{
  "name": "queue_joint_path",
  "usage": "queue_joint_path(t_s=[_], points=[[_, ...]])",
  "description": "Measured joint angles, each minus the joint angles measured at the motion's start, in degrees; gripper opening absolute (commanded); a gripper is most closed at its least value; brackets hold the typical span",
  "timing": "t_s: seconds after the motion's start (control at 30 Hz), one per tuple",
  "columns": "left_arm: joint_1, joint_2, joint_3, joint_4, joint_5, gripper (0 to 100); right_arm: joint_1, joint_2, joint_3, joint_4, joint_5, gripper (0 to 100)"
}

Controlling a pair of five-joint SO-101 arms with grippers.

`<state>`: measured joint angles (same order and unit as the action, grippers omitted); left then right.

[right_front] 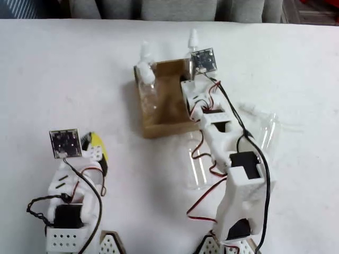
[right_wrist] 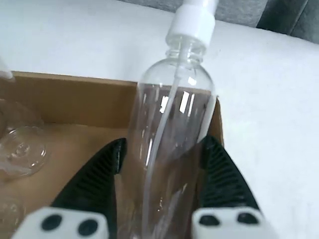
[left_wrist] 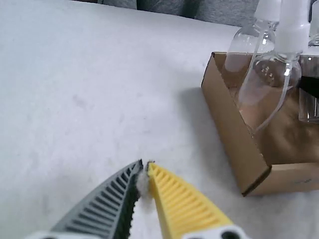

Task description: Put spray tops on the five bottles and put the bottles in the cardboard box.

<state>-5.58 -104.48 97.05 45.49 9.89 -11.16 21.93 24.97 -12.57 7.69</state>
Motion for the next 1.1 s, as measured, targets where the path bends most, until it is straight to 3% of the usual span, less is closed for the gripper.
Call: queue_joint_path(t_s=[0.3,0.5,0.97,1.1], points=[[0.0,0.0,0.0,0.0,0.0,2,0.0,0.1,0.0,-3.1,0.0,1.5],[0.0,0.0,0.0,0.0,0.0,2,0.9,-3.6,6.4,-11.3,0.0,1.5],[0.0,0.0,0.0,-2.1,0.0,2,0.8,-33.9,27.6,-7.6,0.0,1.5],[0.4,0.0,-0.1,-6.0,5.2,2,0.8,-47.0,34.0,-1.4,0.0,1.5]])
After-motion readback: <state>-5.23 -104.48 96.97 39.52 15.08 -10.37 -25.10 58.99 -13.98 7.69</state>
